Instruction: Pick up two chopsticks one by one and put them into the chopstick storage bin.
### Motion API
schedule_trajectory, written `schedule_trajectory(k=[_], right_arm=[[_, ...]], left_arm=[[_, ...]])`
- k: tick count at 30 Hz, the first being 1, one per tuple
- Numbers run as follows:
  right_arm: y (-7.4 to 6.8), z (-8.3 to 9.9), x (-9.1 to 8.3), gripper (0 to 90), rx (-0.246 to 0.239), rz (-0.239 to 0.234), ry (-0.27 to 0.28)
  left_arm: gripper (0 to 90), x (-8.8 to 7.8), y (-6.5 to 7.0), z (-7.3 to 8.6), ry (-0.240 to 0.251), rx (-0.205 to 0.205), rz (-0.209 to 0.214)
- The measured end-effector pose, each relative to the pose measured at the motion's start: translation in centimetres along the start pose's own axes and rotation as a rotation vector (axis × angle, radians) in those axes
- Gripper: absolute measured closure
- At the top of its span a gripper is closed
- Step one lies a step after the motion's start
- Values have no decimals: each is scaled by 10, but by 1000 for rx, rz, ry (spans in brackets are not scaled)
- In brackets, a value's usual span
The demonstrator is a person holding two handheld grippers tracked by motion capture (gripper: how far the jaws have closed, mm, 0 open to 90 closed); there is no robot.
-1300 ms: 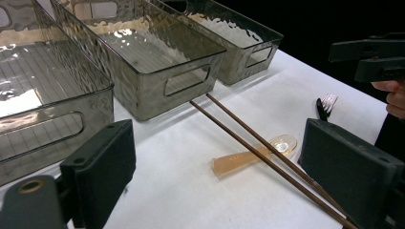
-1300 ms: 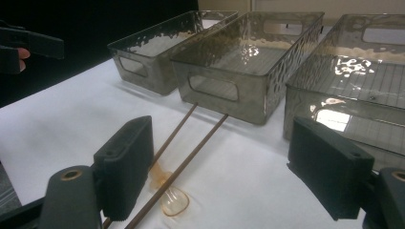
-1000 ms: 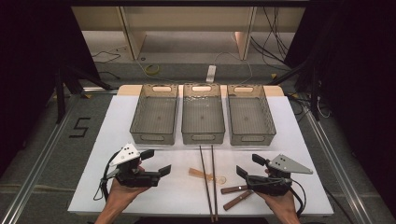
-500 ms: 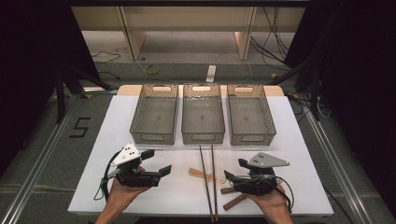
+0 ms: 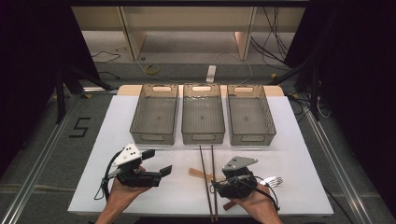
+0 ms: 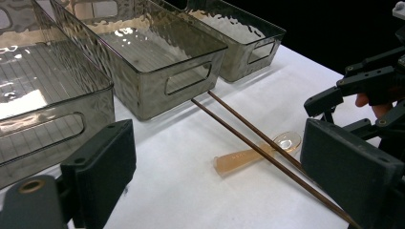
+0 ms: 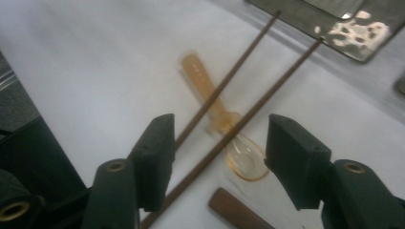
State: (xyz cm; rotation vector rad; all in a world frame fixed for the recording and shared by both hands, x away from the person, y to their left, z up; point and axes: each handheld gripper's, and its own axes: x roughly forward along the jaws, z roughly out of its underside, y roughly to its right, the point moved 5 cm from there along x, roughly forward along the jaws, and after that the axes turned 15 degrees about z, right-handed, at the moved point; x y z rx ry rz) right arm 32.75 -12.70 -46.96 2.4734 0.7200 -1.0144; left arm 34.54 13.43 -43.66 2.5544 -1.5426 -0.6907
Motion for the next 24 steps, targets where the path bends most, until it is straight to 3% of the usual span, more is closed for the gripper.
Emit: schedule_trajectory(k=[4,5,16,18,24], right_arm=[[-12,-3,5,487,-22,-39,-35],[-17,-2,12,500,-39,-49,-64],[-28,-1,32,569,-71,-72,-154],[-30,1,37,590,-85,-43,-168],[-32,2,42,608,-92,-42,-188]], left_arm=[[114,0,0,0,-3,3,0],[114,0,1,0,0,3,1],[114,-1,2,-1,7,9,11],[114,-1,3,-1,7,11,14],[114,0,3,-1,5,11,10]])
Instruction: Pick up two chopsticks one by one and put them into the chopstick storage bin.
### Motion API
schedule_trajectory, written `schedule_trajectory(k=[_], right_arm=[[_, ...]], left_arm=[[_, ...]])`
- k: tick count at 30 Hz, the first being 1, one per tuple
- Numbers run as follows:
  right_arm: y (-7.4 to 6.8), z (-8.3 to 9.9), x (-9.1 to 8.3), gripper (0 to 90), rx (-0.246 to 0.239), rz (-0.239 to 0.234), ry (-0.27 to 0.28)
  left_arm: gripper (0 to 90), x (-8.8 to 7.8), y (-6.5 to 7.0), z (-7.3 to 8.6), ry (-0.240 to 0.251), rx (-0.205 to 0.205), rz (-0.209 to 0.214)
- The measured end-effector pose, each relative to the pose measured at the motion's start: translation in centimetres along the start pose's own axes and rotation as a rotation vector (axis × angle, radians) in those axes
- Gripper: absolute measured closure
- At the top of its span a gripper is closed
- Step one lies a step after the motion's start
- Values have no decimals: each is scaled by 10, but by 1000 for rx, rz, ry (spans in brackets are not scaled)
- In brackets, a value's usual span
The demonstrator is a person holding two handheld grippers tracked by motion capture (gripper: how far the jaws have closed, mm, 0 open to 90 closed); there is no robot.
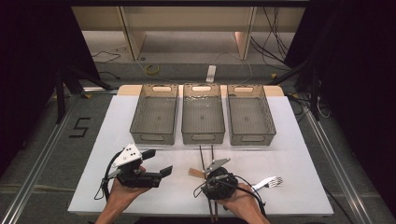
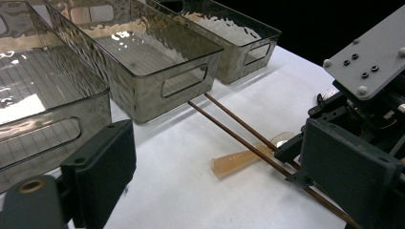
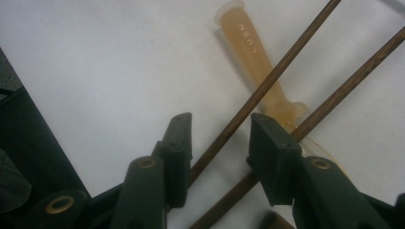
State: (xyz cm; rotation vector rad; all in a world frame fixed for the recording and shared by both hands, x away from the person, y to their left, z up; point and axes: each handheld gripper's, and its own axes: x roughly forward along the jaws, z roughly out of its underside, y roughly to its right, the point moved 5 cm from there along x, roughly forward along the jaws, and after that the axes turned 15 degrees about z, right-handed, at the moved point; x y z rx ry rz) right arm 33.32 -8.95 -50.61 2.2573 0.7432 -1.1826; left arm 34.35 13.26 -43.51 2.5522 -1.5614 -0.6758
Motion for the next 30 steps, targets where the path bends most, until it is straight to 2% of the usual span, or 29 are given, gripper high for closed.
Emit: schedule_trajectory(k=[9,22,30], right_arm=[[-6,-1,9,627,-15,15,-26],[-8,-4,11,683,-21,32,-16],[-7,-7,14,723,30,-2,-5]], left_arm=[[114,0,2,-1,3,16,17],[114,1,2,-1,1,16,18],[114,1,2,0,-5,15,15]])
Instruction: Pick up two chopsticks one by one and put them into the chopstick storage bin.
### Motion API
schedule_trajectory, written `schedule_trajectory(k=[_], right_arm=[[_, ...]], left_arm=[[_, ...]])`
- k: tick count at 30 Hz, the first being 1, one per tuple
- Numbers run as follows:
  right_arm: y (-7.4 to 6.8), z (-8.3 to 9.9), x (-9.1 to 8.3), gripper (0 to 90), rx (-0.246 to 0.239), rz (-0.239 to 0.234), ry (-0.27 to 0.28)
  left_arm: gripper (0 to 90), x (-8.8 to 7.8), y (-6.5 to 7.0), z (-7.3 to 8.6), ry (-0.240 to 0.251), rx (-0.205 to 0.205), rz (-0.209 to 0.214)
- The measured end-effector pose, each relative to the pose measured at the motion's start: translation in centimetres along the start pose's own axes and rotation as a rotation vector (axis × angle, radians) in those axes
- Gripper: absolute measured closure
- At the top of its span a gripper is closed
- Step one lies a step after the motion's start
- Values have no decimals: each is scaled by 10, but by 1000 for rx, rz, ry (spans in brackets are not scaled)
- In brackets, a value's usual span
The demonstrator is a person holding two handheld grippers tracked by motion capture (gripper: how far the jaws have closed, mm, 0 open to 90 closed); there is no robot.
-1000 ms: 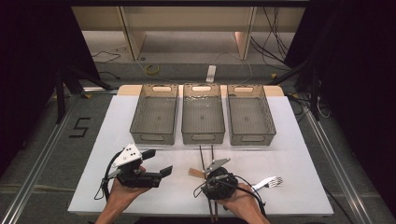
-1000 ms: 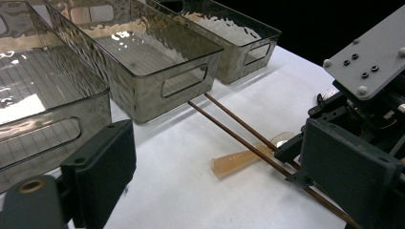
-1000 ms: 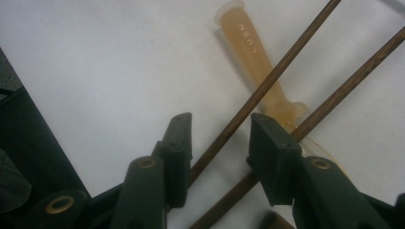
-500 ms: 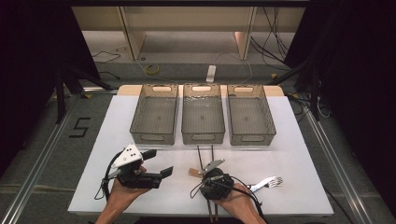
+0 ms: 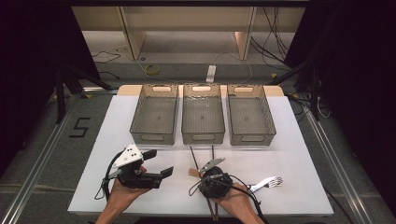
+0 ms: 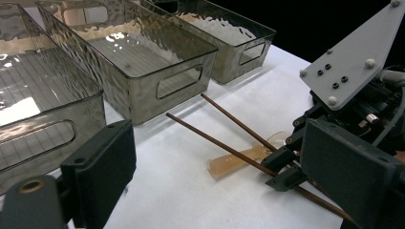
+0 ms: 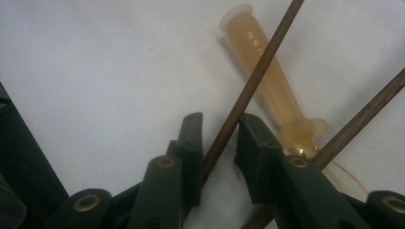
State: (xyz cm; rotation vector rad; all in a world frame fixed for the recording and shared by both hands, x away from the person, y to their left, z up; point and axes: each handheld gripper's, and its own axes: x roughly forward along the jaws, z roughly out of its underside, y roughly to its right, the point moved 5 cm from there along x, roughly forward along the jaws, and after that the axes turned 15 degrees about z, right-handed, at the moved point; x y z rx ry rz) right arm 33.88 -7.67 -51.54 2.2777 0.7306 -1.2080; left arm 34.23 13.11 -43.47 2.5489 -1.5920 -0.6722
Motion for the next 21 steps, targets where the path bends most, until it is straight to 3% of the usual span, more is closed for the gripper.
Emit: schedule_trajectory(k=[11,21], right_arm=[[5,-4,4,781,105,-86,12],[7,-6,6,833,152,-97,22]], left_arm=[[114,1,-2,1,-15,2,-16],[114,1,-2,2,-23,-8,-20]])
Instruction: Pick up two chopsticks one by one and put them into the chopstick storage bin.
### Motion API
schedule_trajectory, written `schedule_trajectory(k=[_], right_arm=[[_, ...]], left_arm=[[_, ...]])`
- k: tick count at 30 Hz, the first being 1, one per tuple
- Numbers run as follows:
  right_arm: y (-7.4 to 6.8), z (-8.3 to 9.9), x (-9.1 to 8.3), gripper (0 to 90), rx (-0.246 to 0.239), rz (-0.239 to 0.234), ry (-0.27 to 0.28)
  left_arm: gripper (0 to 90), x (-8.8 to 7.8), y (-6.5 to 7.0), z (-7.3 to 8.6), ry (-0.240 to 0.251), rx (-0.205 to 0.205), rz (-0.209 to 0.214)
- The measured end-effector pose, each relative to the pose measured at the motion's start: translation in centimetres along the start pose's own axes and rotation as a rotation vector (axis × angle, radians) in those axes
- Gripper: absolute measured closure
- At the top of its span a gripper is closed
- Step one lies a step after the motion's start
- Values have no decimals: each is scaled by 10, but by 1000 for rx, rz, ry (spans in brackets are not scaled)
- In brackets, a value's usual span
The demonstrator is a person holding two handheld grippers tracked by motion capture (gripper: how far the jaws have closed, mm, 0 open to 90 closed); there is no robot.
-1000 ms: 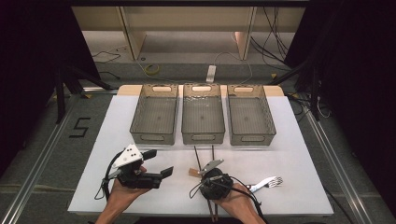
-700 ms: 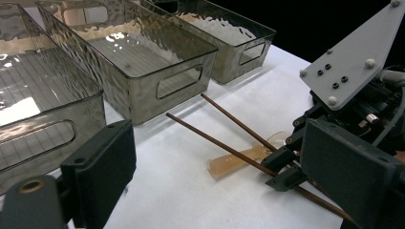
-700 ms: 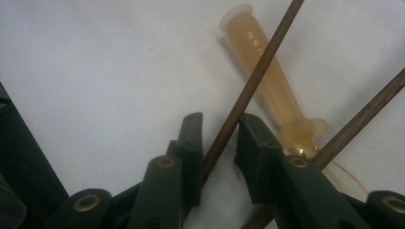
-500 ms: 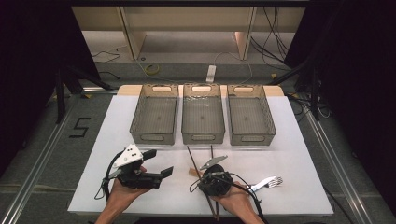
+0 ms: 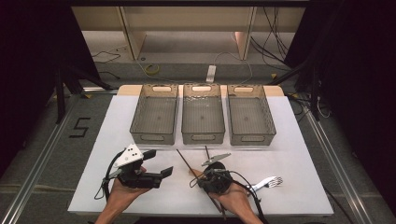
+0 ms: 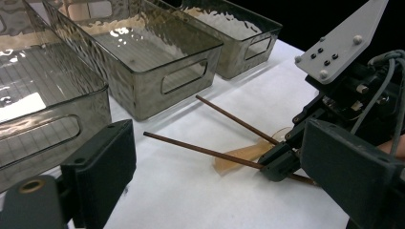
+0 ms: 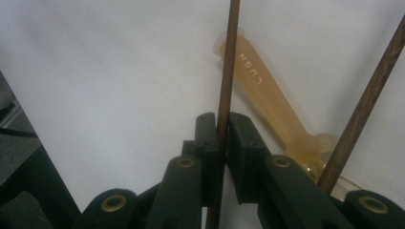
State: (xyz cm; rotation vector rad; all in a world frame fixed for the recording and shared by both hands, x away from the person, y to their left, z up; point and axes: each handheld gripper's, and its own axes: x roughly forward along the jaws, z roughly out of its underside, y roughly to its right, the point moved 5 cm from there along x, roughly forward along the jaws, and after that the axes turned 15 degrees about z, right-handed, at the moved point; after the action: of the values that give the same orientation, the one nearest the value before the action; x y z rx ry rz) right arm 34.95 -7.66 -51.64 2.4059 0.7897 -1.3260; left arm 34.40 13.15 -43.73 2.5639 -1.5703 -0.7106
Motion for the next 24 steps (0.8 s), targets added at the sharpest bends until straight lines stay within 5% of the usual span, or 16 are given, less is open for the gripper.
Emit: schedule_trajectory(k=[8,13,24], right_arm=[[-3,-4,-3,858,31,-24,24],[0,-11,-13,859,64,-45,87],[6,-19,-31,859,41,-21,166]], left_arm=[[114,0,-1,0,1,-4,-4],[114,0,-2,0,1,-14,-10],[114,0,-4,1,1,-52,-2]])
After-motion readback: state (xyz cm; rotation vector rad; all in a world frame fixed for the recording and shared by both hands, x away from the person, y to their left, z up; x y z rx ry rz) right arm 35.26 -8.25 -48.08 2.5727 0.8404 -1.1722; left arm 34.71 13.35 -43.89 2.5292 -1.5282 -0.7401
